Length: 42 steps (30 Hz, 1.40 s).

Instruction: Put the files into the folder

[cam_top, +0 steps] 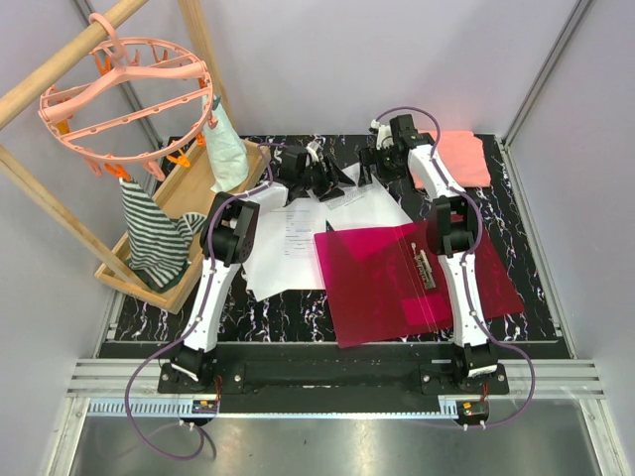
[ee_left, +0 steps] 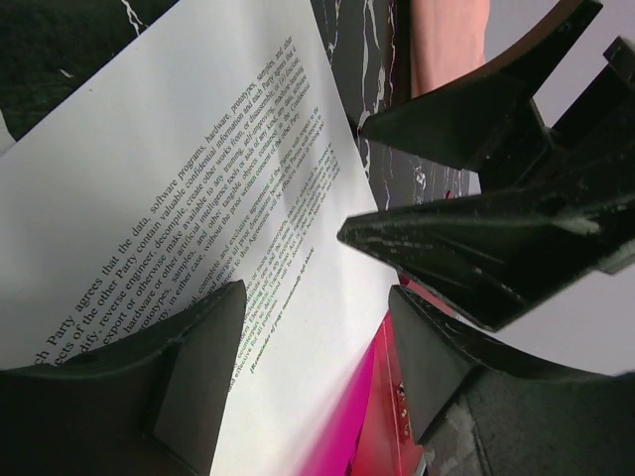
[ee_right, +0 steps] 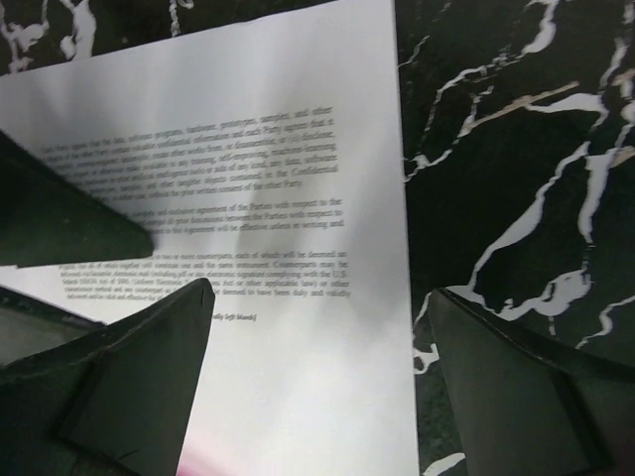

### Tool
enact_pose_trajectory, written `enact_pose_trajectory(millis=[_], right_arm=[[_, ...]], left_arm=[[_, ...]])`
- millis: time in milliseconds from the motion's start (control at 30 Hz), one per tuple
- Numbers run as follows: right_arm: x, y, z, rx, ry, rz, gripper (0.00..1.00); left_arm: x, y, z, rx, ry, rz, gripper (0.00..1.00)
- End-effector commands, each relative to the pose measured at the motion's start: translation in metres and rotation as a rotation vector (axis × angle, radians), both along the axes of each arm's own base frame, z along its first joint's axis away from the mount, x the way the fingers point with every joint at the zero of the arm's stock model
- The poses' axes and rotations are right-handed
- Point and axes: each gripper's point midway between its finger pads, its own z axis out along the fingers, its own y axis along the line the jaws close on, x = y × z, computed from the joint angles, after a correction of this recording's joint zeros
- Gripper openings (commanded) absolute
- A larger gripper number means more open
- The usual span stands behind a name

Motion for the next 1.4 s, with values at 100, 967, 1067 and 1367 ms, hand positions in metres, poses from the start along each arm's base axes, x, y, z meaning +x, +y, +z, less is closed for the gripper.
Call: enact_pose_trajectory(millis=[100, 967, 1067, 1367], right_arm=[[-0.056, 0.025, -0.027, 0.085, 0.222, 0.093, 1.00], [-0.070, 0.022, 0.025, 0.399, 0.218, 0.086, 1.00], [-0.060, 0.010, 0.025, 0.433, 0.218, 0.044, 0.99], [-0.073, -0.005, 0.030, 0.510, 0.253, 0.019, 1.00]], left_arm=[[-0.004, 0.011, -0.032, 0.039, 0.056, 0.026, 0.66], [-0.004, 0.011, -0.030, 0.036, 0.049, 0.015, 0.67], [-0.005, 0.011, -0.029, 0.034, 0.047, 0.010, 0.66], [-0.002, 0.009, -0.027, 0.026, 0.043, 0.010, 0.67]])
